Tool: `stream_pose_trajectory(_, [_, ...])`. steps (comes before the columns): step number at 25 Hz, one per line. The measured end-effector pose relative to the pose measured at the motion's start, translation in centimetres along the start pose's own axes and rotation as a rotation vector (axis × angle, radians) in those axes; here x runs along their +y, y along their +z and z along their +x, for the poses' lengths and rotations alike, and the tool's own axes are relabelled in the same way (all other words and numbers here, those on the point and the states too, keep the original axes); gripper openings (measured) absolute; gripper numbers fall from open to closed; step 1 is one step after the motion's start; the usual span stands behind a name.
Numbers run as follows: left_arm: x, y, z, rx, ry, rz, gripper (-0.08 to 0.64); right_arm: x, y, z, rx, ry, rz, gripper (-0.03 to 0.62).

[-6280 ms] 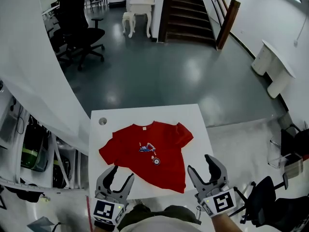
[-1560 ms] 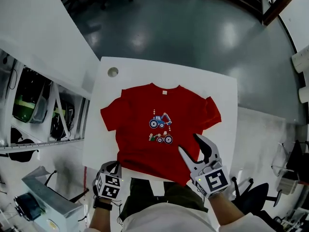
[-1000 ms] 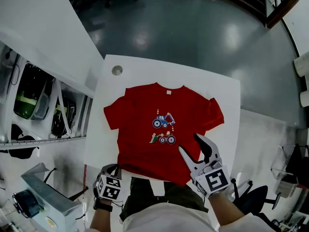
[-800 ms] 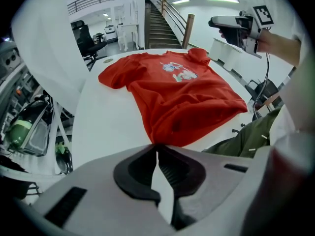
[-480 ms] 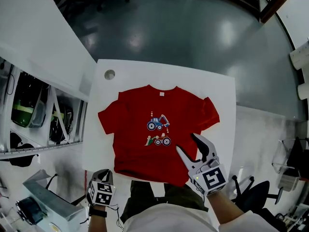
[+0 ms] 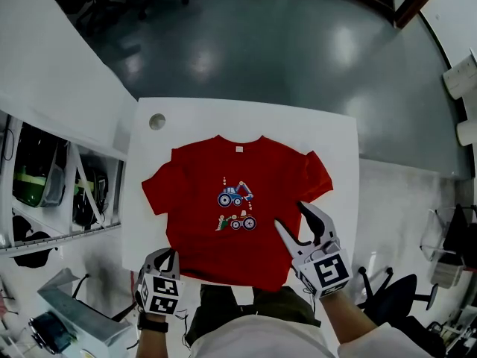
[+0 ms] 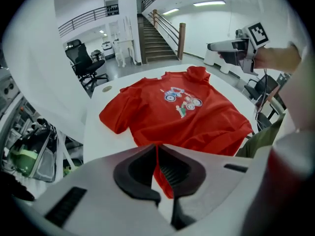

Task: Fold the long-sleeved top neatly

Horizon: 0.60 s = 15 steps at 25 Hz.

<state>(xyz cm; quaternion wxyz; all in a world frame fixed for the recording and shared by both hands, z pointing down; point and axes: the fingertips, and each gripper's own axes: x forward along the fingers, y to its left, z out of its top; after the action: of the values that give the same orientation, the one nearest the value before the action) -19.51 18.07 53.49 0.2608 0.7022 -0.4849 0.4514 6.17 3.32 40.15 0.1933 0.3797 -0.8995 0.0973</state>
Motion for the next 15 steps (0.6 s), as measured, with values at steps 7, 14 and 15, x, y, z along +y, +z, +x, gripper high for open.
stream_pose_trajectory(7, [-0.7, 4.4, 0.9, -0.07, -0.015, 0.035, 0.023, -1.4, -0.8, 0.0, 0.008, -0.018, 0.007, 0.244])
stream_pose_trajectory(14, [-2.0, 8.3, 2.2, -0.128, -0.051, 0.074, 0.072, -2.9, -1.8, -0.2, 0.049, -0.047, 0.014, 0.236])
stream_pose_trajectory(15, [-2.2, 8.9, 2.4, -0.135, -0.057, 0.081, 0.075, -3.1, -1.9, 0.0, 0.045, -0.047, 0.004, 0.233])
